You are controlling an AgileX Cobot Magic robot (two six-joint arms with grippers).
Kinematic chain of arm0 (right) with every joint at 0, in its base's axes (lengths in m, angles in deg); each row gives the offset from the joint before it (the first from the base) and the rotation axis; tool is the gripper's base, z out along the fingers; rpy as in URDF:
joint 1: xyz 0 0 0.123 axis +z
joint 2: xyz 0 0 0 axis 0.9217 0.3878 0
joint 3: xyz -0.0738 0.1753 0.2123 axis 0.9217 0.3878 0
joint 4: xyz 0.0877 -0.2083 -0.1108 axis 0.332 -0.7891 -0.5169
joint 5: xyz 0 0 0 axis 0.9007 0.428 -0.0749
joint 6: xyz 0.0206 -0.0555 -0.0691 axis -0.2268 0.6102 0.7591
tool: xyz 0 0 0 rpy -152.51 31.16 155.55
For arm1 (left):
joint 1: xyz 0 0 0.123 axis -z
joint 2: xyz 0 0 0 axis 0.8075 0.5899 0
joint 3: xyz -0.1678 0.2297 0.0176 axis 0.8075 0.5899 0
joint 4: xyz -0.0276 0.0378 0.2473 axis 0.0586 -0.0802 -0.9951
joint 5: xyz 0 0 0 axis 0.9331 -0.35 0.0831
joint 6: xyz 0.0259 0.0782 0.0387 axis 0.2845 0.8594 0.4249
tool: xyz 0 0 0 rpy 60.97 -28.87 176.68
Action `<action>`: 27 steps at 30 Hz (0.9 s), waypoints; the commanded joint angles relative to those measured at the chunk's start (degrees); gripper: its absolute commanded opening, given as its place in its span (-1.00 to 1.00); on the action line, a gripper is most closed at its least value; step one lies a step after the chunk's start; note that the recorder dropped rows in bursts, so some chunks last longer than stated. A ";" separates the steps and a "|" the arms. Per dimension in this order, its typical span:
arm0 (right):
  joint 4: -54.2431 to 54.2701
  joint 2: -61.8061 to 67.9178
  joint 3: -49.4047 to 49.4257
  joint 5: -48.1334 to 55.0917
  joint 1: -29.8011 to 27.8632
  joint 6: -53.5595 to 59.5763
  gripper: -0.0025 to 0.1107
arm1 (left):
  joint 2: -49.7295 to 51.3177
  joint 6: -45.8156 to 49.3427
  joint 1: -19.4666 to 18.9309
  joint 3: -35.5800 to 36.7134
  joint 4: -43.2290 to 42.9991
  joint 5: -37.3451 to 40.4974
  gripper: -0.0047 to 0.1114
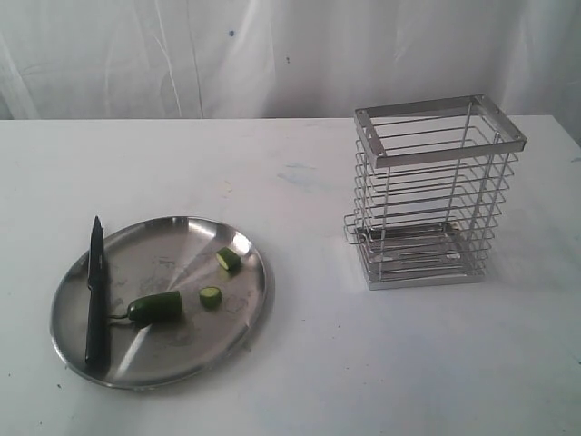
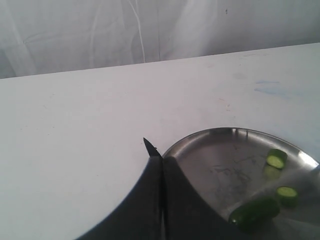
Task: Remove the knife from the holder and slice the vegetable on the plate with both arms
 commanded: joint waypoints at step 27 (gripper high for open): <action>0.16 -0.10 0.11 0.20 -0.09 -0.46 -0.96 | -19.37 -96.09 -2.13 4.87 -102.12 11.07 -0.92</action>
